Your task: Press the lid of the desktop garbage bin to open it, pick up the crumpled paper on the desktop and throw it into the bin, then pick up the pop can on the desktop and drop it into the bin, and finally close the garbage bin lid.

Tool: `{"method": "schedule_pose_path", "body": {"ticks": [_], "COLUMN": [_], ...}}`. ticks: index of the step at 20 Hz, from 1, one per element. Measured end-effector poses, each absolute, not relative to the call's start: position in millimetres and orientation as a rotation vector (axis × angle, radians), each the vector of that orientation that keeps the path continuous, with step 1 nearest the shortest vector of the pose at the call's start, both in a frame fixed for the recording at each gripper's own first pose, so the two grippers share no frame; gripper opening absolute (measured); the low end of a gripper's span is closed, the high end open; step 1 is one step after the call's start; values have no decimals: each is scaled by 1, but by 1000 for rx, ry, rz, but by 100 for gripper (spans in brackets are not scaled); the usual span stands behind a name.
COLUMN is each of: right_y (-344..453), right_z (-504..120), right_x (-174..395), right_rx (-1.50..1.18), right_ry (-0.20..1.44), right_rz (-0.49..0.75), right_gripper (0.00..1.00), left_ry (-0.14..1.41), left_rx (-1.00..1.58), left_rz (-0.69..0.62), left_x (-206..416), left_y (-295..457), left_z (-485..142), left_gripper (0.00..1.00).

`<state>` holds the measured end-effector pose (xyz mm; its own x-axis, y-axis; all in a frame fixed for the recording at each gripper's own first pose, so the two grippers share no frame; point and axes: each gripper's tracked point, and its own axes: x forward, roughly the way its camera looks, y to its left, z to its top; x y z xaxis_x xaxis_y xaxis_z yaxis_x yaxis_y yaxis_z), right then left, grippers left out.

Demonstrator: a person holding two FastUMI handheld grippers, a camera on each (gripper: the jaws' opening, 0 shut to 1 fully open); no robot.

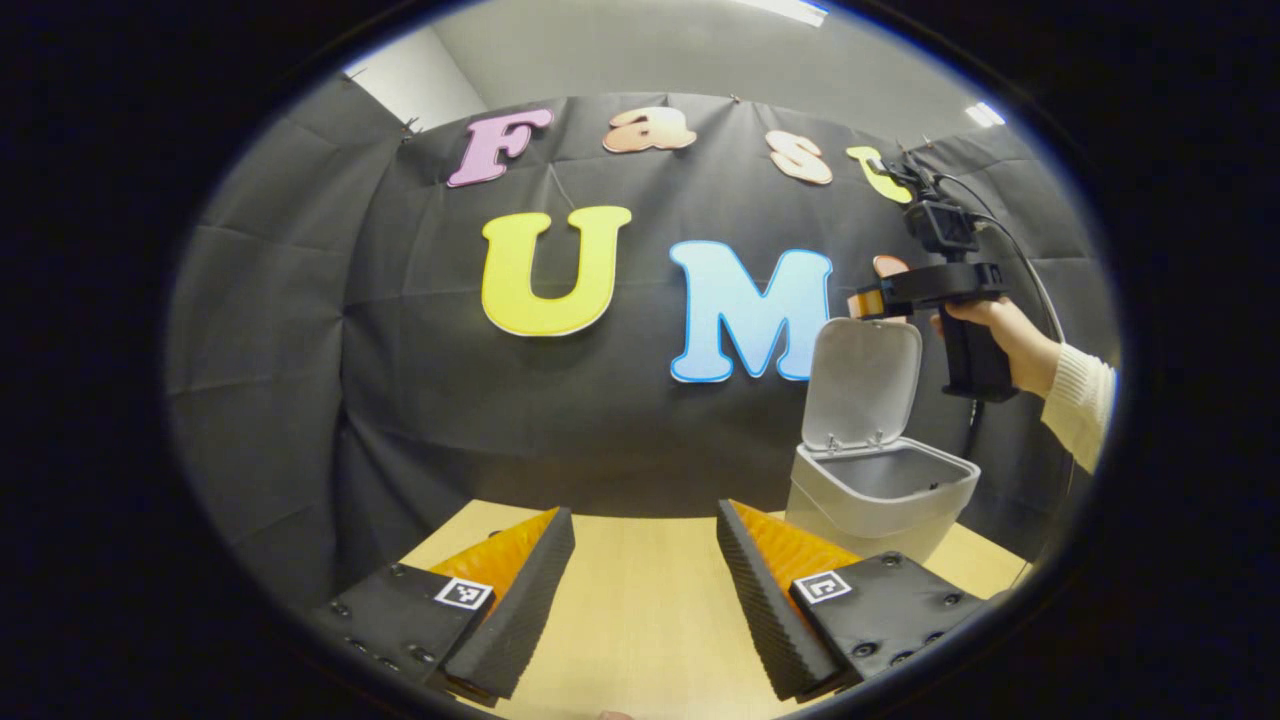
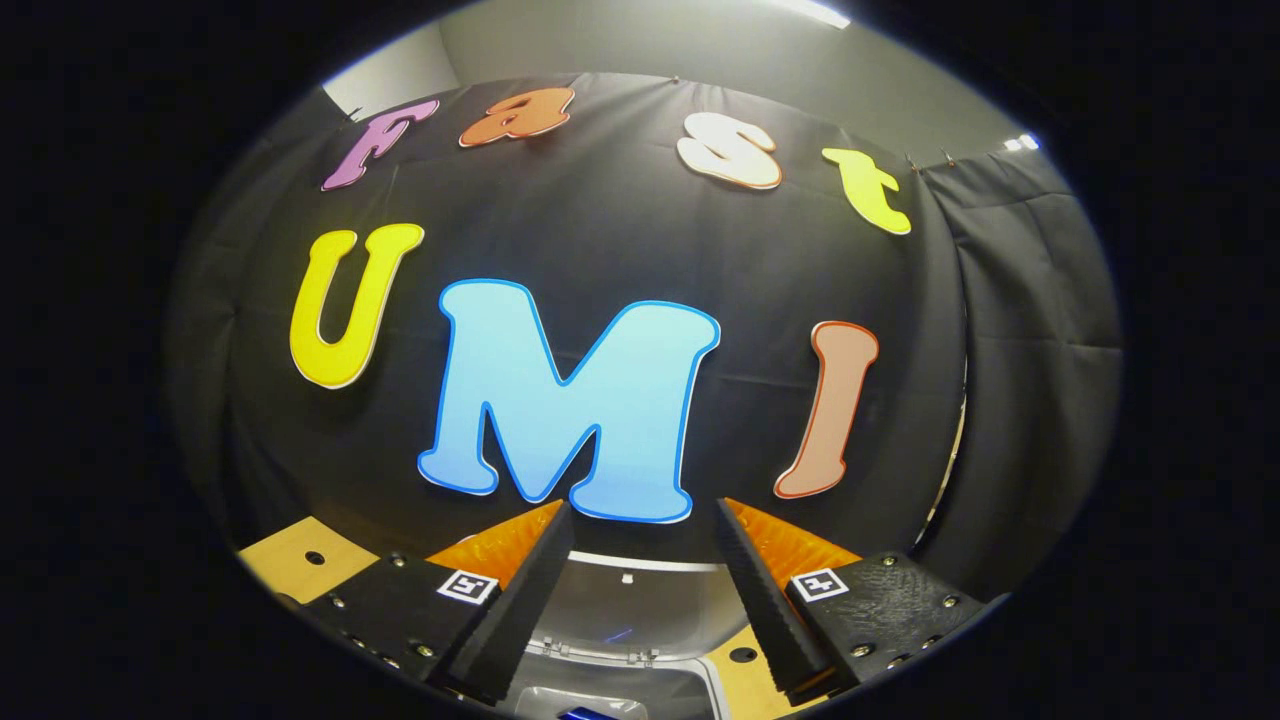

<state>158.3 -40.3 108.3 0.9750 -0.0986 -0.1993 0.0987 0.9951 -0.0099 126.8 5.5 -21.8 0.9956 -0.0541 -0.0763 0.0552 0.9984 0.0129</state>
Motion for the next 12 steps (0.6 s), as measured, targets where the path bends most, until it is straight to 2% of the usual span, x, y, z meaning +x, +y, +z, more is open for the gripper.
{"method": "schedule_pose_path", "body": {"ticks": [12], "right_y": [-32], "right_z": [102], "right_x": [110], "right_rx": [6], "right_ry": [138], "right_rz": [-93], "right_gripper": [92], "left_ry": [45], "left_rx": [9], "left_rz": [-97], "left_x": [102], "left_y": [-6], "left_z": [-43], "left_gripper": [96]}}
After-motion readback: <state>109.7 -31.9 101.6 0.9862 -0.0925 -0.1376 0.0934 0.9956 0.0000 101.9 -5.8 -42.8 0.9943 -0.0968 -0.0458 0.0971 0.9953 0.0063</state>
